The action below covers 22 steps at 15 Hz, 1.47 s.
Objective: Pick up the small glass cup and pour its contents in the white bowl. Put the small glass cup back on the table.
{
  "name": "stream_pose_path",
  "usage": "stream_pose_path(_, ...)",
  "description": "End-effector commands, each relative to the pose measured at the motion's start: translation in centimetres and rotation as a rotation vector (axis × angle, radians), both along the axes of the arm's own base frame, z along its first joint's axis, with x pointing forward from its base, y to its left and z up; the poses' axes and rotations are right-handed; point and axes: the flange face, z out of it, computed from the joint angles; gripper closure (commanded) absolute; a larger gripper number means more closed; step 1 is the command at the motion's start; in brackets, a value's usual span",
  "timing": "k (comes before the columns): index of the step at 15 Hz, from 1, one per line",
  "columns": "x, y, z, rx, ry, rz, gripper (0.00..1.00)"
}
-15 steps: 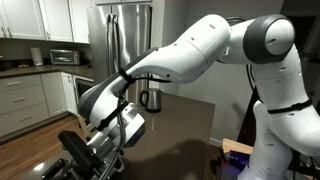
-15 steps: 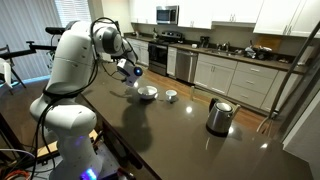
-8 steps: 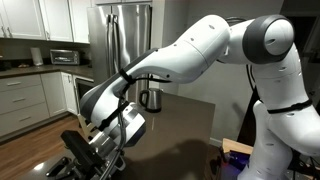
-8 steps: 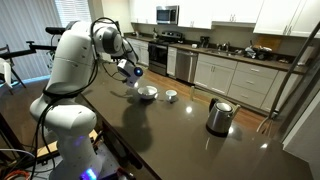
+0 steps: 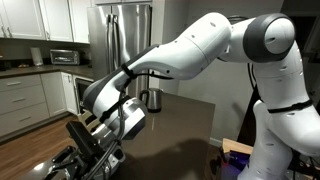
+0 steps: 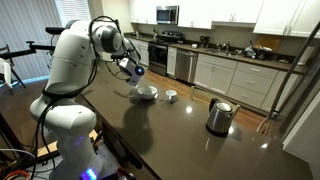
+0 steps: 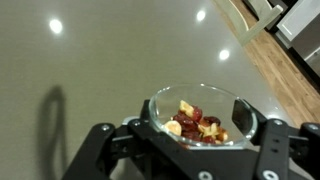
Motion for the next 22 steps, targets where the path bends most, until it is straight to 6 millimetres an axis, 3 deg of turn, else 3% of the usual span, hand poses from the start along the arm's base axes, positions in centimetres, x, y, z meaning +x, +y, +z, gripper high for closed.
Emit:
stream_pose_path(1, 0.3, -1.4, 2.2, 0.008, -0.046, -0.051, 0.43)
stream_pose_path(7, 1.0, -4.0, 2.9, -0.082, -0.087, -0.139, 0.43)
stream_pose_path(14, 0.8, -5.4, 3.4, -0.201, -0.106, -0.207, 0.43)
stream_pose_path(22, -0.2, -7.2, 2.7, -0.273, -0.089, -0.247, 0.43)
